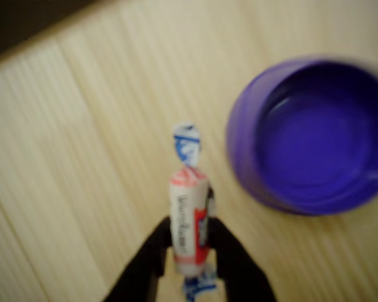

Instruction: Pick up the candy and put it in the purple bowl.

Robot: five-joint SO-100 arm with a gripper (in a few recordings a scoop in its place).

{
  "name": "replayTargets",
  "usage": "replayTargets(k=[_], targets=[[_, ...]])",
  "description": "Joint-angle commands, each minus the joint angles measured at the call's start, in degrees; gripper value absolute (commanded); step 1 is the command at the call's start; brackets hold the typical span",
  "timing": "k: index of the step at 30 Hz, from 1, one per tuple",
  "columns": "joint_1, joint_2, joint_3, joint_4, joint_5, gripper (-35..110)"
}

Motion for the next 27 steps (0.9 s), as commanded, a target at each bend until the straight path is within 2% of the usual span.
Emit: replayTargets(k=[1,13,20,27], targets=[[2.1,8.7,-6.8,0.1,2.5,0],[9.4,-2.0,-8.1,-7.5,5.7,0],[8.9,-12.7,-15.1,-8.3,6.8,0],[8.6,-16.1,-16.7,-8.4,6.4,0]])
